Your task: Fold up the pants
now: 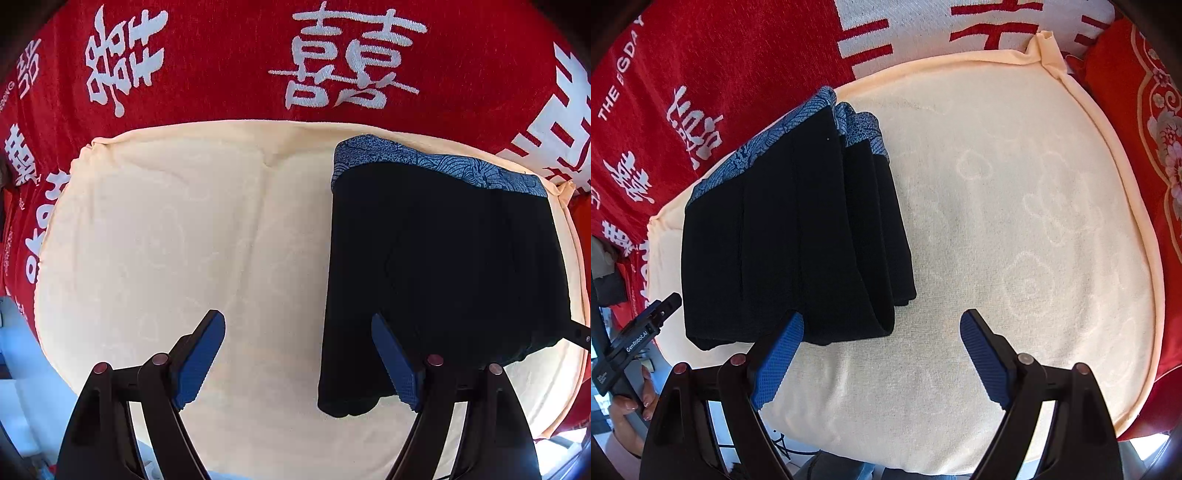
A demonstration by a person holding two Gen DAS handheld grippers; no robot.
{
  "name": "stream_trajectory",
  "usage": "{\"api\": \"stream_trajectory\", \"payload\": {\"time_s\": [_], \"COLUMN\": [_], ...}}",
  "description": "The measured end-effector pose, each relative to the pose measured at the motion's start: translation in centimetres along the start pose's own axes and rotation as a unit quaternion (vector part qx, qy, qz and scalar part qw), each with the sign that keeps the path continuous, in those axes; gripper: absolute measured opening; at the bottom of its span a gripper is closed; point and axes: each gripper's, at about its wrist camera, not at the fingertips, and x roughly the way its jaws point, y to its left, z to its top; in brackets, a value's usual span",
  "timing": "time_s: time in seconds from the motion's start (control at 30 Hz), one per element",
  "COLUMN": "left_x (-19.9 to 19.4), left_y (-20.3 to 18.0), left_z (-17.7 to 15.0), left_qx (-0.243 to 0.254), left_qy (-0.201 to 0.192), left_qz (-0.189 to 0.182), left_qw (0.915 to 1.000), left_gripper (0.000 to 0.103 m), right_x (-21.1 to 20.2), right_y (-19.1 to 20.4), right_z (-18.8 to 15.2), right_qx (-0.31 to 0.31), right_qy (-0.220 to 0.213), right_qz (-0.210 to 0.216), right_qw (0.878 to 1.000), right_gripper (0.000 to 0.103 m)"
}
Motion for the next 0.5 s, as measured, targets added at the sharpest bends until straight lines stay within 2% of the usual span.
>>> {"api": "stream_trajectory", "payload": {"time_s": [0.5], "left_x": [1.7], "left_y": [-1.1], "left_z": [2.6], "left_qx": [0.005], "left_qy": [0.0], "left_qz": [-0.021], "left_qw": [0.9998], "left_gripper": [0.082], "right_x": [0.6], "right_y": [-1.0], "right_z": [2.6], "right_qx": [-0.005], "right_qy": [-0.004], "right_qz": [0.023], "right_qw": [1.0], "right_gripper": [0.089]}}
